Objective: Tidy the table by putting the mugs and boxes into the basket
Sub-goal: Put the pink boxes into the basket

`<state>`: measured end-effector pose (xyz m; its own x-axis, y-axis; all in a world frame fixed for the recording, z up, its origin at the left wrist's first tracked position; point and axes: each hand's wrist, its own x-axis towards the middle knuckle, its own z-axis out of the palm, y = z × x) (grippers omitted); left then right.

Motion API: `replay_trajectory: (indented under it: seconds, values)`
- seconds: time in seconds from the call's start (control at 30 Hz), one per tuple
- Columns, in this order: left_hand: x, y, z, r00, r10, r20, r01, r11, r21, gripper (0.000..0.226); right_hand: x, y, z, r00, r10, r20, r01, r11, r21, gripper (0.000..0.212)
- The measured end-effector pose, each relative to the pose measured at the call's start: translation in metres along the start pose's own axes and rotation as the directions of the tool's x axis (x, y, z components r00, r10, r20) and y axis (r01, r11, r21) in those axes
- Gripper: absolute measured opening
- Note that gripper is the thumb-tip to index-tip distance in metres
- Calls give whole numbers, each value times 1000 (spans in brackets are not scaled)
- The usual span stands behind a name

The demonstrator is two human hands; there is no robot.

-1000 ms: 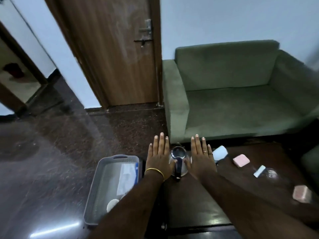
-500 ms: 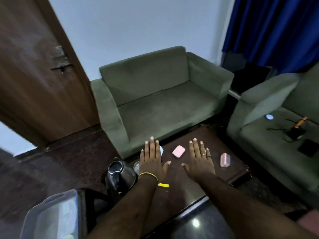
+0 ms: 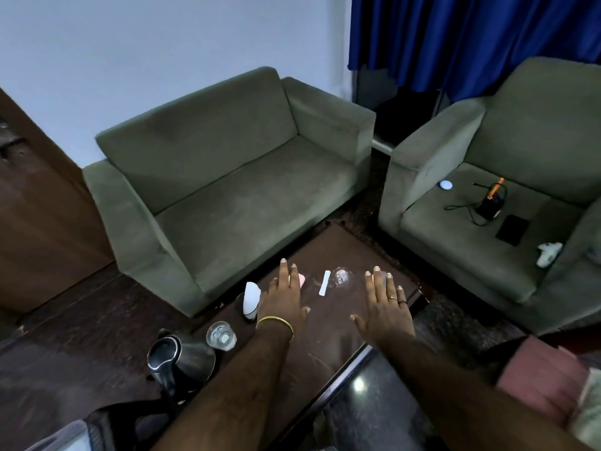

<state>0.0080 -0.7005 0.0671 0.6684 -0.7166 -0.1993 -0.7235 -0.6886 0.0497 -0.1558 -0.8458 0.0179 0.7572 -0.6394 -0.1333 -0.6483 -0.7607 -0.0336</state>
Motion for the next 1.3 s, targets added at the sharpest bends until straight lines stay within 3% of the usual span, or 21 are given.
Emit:
replay_trajectory:
  seconds: [0.17, 0.5, 0.63, 0.77, 1.07, 1.2, 1.3]
  values:
    - [67, -16, 12, 992, 28, 122, -27, 1000, -10, 80, 35, 7, 10, 998, 24, 54, -23, 999, -23, 98]
    - [170, -40, 102, 1000, 16, 23, -20, 981, 191, 111, 123, 8, 83, 991, 99, 92, -104, 994, 47, 88]
    - [206, -46, 167, 997, -24, 68, 13, 986, 165, 115, 159, 16, 146, 990, 94, 107, -99, 994, 37, 87]
    - [242, -54, 228, 988, -58, 142, 50, 997, 63, 105, 194, 33, 200, 976, 209, 62, -215, 971, 103, 84]
    - [271, -67, 298, 925, -184, 333, 203, 979, -20, 91, 233, 66, 261, 839, 542, 43, -531, 800, 281, 75]
    - [273, -65, 299, 931, -209, 299, 252, 961, -113, 89, 243, 73, 268, 816, 561, 141, -547, 670, 502, 63]
    - [272, -53, 297, 924, -230, 306, 312, 915, -257, 90, 249, 55, 269, 827, 489, 278, -538, 545, 643, 60]
